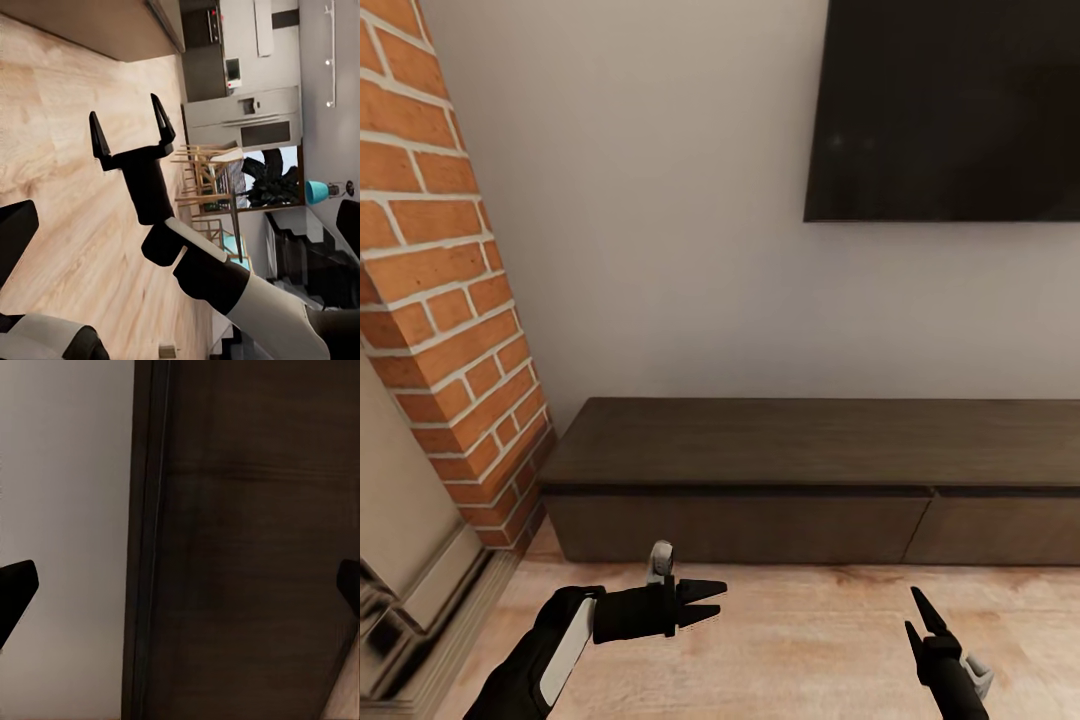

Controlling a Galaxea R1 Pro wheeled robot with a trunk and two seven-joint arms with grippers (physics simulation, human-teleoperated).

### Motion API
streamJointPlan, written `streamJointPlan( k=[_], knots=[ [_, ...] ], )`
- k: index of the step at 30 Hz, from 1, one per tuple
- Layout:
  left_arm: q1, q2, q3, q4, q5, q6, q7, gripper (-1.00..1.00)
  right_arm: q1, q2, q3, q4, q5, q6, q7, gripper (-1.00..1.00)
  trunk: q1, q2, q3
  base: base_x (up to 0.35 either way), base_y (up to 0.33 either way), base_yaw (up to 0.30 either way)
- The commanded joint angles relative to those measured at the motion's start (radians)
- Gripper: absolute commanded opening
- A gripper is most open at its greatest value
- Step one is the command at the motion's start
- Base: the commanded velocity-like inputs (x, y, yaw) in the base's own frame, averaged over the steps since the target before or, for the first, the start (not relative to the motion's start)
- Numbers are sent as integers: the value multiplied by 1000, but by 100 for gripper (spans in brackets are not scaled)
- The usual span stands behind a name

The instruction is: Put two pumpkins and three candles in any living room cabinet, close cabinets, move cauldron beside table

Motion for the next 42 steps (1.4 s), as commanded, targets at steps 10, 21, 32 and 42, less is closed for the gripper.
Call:
streamJointPlan(
  k=[10, 21, 32, 42],
  knots=[
    [0, 0, 0, 0, 1, 5, -2, 100, 0, 0, 0, 0, -15, 11, 77, 100, 0, 0, -1, 317, 0, 0],
    [0, 0, 0, 0, 1, 5, -1, 100, 0, 0, 0, 0, -14, 11, 68, 100, 0, 0, -1, 331, 0, 0],
    [0, 0, 0, 0, 1, 5, -2, 100, 0, 0, 0, 0, -14, 9, 66, 100, 0, 0, -1, 212, 0, 0],
    [0, -1, 0, -2, 1, 5, -2, 100, 0, 0, 0, 0, -14, 9, 65, 100, 0, 0, -1, 82, 0, 0]
  ],
)
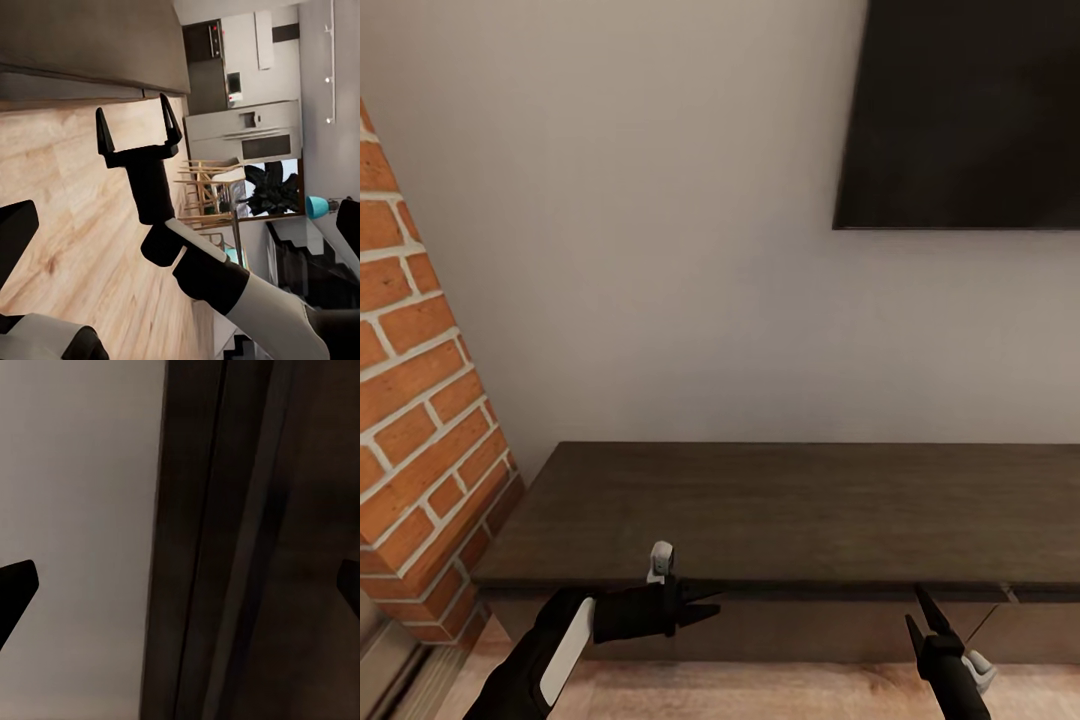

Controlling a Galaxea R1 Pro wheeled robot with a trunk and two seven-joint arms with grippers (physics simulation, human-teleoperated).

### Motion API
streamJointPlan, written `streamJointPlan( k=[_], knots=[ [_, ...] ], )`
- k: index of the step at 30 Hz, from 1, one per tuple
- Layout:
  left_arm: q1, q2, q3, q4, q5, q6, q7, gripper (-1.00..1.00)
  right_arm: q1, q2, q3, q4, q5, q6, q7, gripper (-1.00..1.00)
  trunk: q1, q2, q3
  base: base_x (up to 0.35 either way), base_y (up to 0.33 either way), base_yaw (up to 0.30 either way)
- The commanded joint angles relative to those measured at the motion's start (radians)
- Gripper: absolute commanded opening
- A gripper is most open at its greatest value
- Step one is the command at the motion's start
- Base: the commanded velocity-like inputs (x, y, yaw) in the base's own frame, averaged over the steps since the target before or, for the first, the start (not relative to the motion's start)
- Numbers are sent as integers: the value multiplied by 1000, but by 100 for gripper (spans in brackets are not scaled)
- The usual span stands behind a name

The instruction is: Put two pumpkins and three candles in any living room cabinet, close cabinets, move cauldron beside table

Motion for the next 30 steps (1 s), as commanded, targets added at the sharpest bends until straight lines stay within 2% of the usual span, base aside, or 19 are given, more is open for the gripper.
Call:
streamJointPlan(
  k=[1, 8, 30],
  knots=[
    [0, 0, 0, 0, 1, 5, -2, 100, 0, 0, 0, 0, -11, 10, 3, 100, 0, 0, -1, 63, 0, 0],
    [0, -1, 0, -1, 1, 5, -1, 100, 0, 0, 0, 0, -11, 10, 2, 100, 0, 0, -1, 96, 0, 0],
    [0, 1, 0, -1, 1, 5, -2, 100, 0, 0, 0, 0, -11, 11, 2, 100, 0, -1, -5, 2, 0, 0]
  ],
)
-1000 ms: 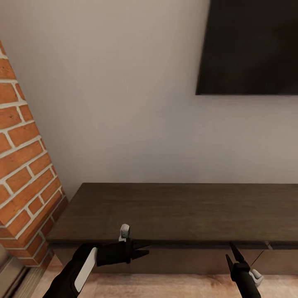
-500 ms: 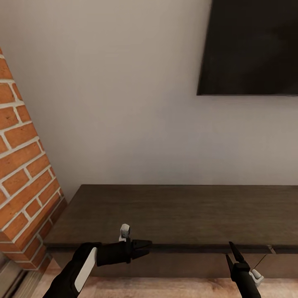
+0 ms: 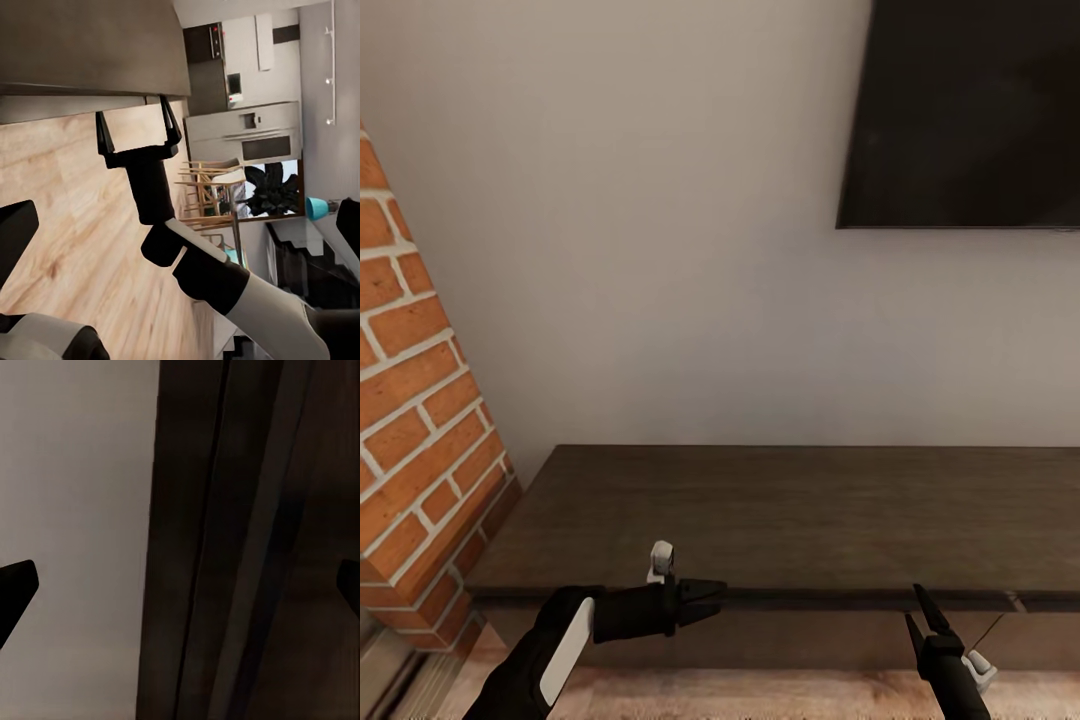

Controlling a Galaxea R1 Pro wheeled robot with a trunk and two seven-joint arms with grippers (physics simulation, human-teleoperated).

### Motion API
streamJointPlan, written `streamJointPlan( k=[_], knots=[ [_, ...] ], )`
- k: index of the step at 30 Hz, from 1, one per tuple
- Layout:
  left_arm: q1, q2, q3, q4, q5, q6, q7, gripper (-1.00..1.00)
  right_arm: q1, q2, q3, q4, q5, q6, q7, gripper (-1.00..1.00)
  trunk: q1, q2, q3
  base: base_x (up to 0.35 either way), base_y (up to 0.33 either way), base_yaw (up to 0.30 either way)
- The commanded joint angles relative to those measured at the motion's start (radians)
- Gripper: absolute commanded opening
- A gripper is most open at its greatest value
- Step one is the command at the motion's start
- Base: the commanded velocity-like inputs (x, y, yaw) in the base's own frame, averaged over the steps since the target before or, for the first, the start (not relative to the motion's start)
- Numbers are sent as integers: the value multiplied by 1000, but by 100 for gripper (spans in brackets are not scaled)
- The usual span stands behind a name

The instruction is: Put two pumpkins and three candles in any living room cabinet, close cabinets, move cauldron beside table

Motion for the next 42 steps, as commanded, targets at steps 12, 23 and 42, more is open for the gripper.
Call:
streamJointPlan(
  k=[12, 23, 42],
  knots=[
    [0, 1, 0, 0, 2, 5, -2, 100, 0, 0, 0, 0, -11, 11, 3, 100, 2, -1, -16, 0, 0, 0],
    [0, 0, 0, 0, 2, 5, -2, 100, 0, 0, 0, 1, -11, 11, 3, 100, 2, -1, -16, -44, 0, 0],
    [0, -2, 0, 0, 2, 3, -2, 100, 0, 0, -4, 24, -11, 12, -5, 100, 2, -1, -16, 34, -5, 0]
  ],
)
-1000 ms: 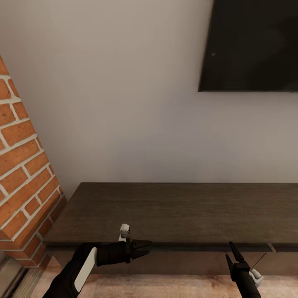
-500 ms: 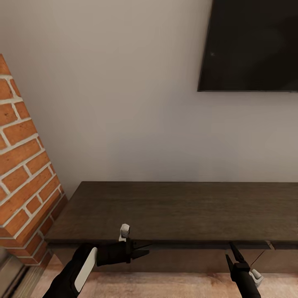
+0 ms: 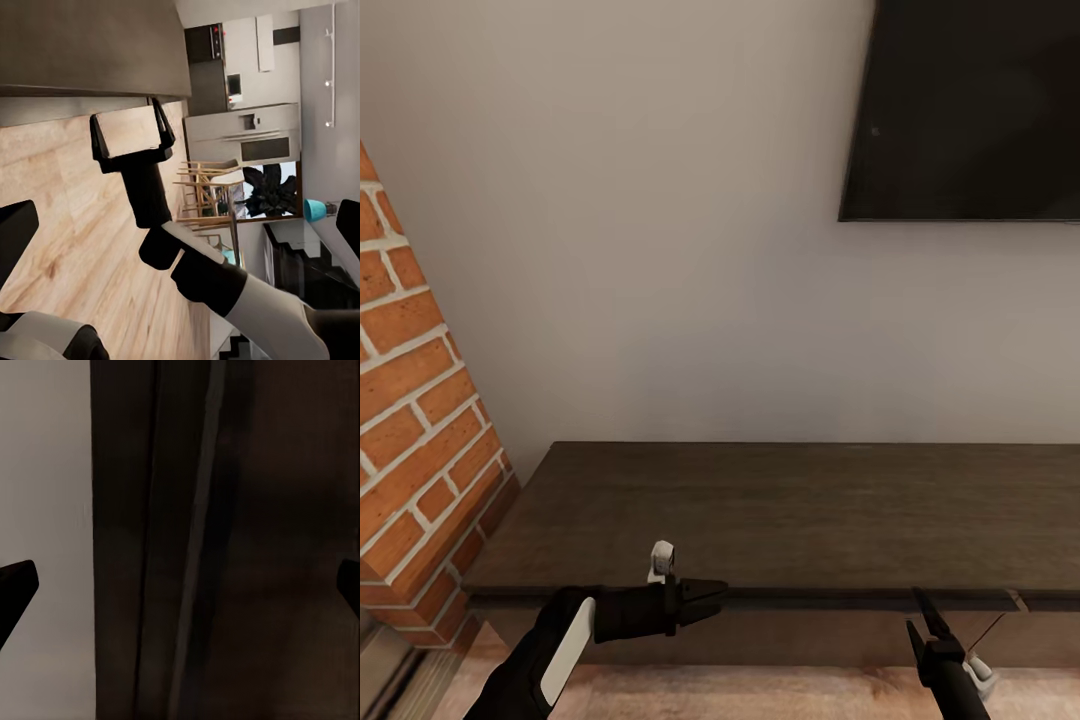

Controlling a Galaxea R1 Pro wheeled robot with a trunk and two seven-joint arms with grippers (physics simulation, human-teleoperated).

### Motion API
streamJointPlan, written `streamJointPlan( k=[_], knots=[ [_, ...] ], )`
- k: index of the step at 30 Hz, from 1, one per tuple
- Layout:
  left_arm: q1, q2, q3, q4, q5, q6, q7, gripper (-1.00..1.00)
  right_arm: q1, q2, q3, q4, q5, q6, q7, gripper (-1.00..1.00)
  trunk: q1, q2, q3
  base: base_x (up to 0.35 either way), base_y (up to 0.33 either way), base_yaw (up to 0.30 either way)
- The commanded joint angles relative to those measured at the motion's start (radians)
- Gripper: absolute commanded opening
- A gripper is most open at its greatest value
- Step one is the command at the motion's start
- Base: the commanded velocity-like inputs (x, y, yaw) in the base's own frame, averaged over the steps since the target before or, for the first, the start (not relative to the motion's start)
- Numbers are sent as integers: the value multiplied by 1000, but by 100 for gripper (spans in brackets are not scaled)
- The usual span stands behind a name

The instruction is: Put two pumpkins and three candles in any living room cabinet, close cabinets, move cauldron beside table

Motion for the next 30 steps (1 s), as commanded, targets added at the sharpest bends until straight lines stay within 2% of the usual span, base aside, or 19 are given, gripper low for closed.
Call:
streamJointPlan(
  k=[1, 3, 7, 30],
  knots=[
    [0, 0, 0, 0, 1, 5, -2, 100, -1, 0, 0, 9, -11, 11, 2, 100, 0, 0, -1, 1, 0, 0],
    [0, 0, 0, 0, 1, 5, -2, 100, -1, 0, -1, 50, -13, 11, 1, 100, 0, 0, -1, 0, 0, 0],
    [0, 0, 0, 0, 1, 5, -2, 100, -1, 0, -2, 72, -15, 11, 1, 100, 0, 0, -1, 0, 0, 0],
    [0, 0, 0, 0, 1, 5, -2, 100, -1, 0, -2, 74, -13, 14, 13, 100, 0, 0, -1, 15, 4, 0]
  ],
)
